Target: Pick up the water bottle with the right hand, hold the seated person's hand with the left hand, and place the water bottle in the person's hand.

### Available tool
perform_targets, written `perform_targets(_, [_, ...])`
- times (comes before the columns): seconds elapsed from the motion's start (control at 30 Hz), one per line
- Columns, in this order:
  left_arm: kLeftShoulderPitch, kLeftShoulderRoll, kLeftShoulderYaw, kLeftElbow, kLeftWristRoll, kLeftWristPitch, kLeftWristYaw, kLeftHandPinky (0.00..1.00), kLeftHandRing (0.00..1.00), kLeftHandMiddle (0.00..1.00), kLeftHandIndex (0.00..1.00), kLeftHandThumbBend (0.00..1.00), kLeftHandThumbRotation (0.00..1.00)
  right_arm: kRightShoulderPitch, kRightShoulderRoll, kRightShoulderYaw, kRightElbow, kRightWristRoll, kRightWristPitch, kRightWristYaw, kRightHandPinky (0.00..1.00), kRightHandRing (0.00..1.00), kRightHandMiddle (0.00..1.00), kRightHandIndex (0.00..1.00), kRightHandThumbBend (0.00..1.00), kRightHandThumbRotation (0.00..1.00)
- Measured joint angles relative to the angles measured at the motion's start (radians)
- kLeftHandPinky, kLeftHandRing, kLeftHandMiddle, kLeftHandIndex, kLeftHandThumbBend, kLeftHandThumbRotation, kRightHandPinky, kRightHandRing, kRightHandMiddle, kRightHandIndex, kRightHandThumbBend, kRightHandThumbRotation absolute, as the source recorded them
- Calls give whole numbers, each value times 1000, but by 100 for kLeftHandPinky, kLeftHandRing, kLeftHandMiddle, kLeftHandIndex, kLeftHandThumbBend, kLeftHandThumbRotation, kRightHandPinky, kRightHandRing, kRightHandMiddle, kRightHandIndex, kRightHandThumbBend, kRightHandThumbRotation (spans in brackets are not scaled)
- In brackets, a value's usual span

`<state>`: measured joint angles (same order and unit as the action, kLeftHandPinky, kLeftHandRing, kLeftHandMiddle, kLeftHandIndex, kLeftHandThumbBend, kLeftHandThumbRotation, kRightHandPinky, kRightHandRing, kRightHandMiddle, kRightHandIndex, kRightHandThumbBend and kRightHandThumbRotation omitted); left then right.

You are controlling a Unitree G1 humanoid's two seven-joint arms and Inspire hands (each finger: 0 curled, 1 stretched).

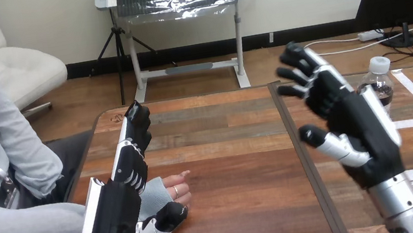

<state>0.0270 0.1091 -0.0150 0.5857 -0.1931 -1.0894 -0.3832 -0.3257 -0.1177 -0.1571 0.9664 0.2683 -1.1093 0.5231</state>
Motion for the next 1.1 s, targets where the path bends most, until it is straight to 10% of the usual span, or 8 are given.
perform_targets(1.1, [0, 1, 0, 0, 11, 1, 13, 100, 100, 100, 100, 100, 72, -187, -130, -117, 103, -79, 13, -251, 89, 94, 95, 98, 100, 63])
